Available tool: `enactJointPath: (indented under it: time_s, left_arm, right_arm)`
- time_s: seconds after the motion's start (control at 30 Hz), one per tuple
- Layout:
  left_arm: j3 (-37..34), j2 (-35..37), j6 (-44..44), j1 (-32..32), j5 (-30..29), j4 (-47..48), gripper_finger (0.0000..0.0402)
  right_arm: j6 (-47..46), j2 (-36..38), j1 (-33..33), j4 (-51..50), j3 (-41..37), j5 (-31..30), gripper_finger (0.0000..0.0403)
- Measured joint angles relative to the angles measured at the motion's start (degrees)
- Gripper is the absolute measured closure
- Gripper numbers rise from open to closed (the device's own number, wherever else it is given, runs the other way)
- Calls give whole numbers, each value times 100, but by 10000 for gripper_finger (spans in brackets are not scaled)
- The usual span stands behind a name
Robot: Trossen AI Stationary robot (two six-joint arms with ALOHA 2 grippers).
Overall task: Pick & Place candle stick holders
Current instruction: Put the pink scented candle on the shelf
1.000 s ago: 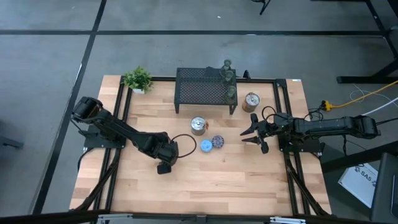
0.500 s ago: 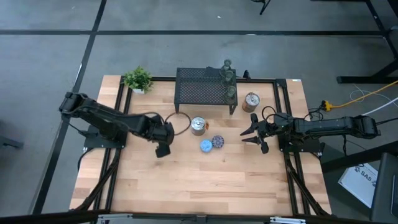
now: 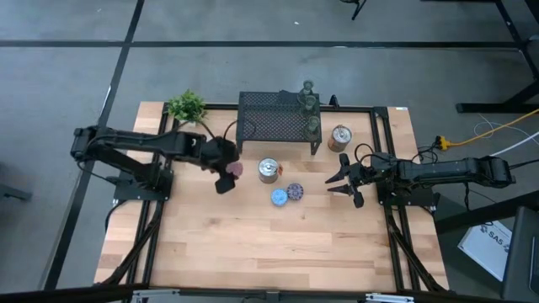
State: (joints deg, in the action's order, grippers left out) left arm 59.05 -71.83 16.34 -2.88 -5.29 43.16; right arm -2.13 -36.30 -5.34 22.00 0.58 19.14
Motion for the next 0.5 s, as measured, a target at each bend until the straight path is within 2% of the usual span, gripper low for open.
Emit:
enactJointPath:
  time_s: [0.33,0.5]
  left_arm:
    - [356,-2,-1188,-835,-49,-972,109]
    - [356,-58,-1258,-1391,302,-1390,109]
  right_arm:
    - [-2,0,0,0,0,0,271]
    - [-1,-1,0,0,0,0,271]
